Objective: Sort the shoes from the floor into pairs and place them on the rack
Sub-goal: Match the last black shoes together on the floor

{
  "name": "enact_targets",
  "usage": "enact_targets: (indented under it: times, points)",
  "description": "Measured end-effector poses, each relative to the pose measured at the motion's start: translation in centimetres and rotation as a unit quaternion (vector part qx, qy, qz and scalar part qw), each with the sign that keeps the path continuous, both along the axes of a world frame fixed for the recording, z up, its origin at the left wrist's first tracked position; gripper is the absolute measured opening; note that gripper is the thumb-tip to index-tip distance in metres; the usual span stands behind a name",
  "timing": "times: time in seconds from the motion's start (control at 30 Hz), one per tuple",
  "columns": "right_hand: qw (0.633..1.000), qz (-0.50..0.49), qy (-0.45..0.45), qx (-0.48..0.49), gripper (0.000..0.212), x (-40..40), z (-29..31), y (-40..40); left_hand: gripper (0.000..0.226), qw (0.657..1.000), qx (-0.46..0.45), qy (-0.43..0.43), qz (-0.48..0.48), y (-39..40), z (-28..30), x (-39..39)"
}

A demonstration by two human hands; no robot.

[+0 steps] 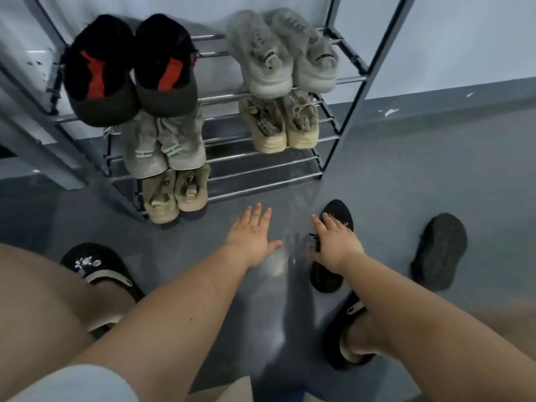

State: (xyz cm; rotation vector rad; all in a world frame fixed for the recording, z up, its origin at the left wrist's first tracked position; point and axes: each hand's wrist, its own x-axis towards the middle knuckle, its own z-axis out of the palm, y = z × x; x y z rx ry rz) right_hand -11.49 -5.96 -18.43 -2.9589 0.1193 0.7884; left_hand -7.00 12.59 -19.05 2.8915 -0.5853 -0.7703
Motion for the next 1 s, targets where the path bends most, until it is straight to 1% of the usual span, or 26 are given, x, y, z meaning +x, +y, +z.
enact_targets:
  times: [0.17, 0.3, 0.47, 0.67, 0.77, 0.87, 1.0]
  points:
    - [0.999, -0.044, -0.013, -0.012, 0.09, -2.9, 0.8, -5.2, 0.079, 0.996, 0.009, -0.013, -0.089, -5.5, 1.2, -1.3]
    - [0.997, -0.069, -0.026, -0.03, 0.088, -3.9, 2.0, -9.7, 0.079, 0.991, 0.008, -0.018, -0.129, -10.1, 2.1, -1.1]
    - [0.993, -0.09, -0.028, -0.066, 0.087, -3.0, 4.4, -16.3, 0.078, 0.984, -0.01, -0.029, -0.173, -16.7, 4.0, -0.3]
    - [0.99, -0.064, 0.011, -0.123, 0.081, -2.7, 8.3, -24.6, 0.077, 0.973, -0.028, -0.035, -0.227, -23.7, 5.3, 0.2]
    - [0.988, -0.066, 0.037, -0.136, 0.079, -3.6, 9.5, -27.9, 0.076, 0.966, -0.029, -0.026, -0.254, -26.6, 5.2, -0.2]
    - [0.985, -0.059, 0.06, -0.148, 0.078, -4.8, 9.0, -30.7, 0.075, 0.96, -0.019, -0.017, -0.28, -29.0, 4.2, -0.5]
    - [0.986, -0.067, 0.075, -0.136, 0.078, -6.3, 5.9, -32.7, 0.075, 0.95, -0.001, -0.006, -0.313, -31.4, 2.0, -0.9]
